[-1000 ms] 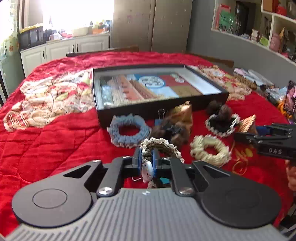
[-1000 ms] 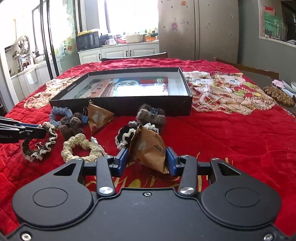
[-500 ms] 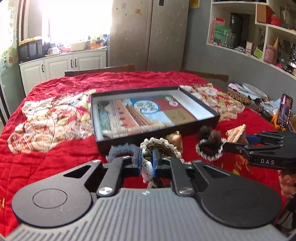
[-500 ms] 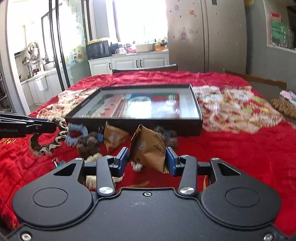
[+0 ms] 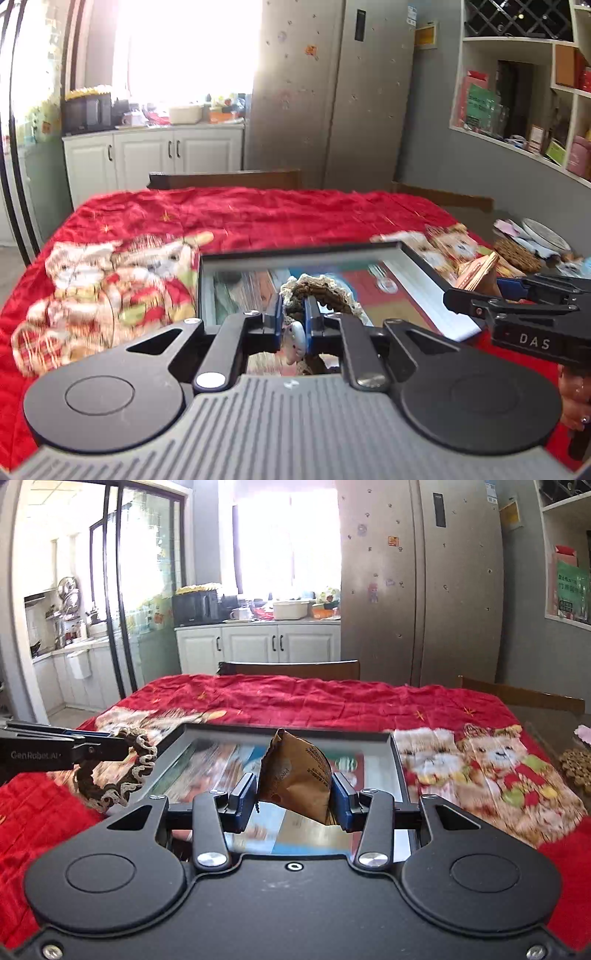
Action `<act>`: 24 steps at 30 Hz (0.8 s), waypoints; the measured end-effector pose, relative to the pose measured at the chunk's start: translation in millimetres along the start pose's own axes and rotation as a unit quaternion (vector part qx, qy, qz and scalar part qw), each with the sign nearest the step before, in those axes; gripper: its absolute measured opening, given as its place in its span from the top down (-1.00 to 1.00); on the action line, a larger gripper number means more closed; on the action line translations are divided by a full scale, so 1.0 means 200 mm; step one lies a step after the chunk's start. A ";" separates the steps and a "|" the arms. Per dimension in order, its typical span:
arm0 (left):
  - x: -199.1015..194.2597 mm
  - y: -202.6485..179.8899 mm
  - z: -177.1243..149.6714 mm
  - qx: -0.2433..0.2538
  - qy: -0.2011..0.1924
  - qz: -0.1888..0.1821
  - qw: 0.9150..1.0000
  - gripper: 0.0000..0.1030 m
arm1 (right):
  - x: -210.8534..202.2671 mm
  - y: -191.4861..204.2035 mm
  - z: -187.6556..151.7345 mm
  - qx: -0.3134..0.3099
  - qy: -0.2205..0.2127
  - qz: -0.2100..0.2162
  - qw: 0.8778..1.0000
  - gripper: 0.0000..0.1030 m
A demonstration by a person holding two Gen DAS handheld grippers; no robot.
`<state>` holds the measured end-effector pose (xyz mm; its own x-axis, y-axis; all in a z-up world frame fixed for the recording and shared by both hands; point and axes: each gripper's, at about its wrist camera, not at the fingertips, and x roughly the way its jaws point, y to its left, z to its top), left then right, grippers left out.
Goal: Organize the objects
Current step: 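Carry the scrunchie and paper pouch with both grippers over the black box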
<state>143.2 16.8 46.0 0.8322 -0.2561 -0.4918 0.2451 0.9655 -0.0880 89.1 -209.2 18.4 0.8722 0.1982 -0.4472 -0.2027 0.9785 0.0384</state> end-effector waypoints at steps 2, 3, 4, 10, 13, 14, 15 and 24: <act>0.06 0.00 0.04 -0.007 -0.004 0.005 1.000 0.72 | 0.08 -0.01 0.04 -0.001 0.001 -0.005 1.000 0.18; 0.08 0.00 0.05 -0.009 -0.005 0.007 1.000 0.72 | 0.12 -0.01 0.06 -0.002 0.004 -0.005 1.000 0.18; 0.11 0.00 0.07 -0.012 -0.006 0.012 1.000 0.72 | 0.16 -0.01 0.07 -0.002 0.006 -0.002 1.000 0.18; 0.33 0.02 0.14 -0.016 0.005 0.021 1.000 0.71 | 0.40 -0.01 0.12 -0.008 0.009 -0.013 1.000 0.18; 0.43 0.02 0.16 -0.015 0.012 0.032 0.999 0.71 | 0.50 -0.01 0.14 -0.006 0.011 -0.017 1.000 0.18; 0.47 0.03 0.16 -0.017 0.014 0.035 0.999 0.71 | 0.54 0.00 0.14 -0.009 0.011 -0.022 1.000 0.18; 0.49 0.03 0.16 -0.019 0.017 0.033 0.999 0.71 | 0.57 0.00 0.14 -0.011 0.012 -0.025 1.000 0.18; 0.67 0.09 0.12 -0.038 0.039 0.039 0.998 0.71 | 0.75 -0.01 0.14 -0.030 0.027 -0.030 0.999 0.18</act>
<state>272.1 -1.0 -0.6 0.8047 -0.1791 -0.5660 0.1408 0.9838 -0.1111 232.0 -180.3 -24.2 0.8589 0.1347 -0.4942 -0.1784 0.9831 -0.0421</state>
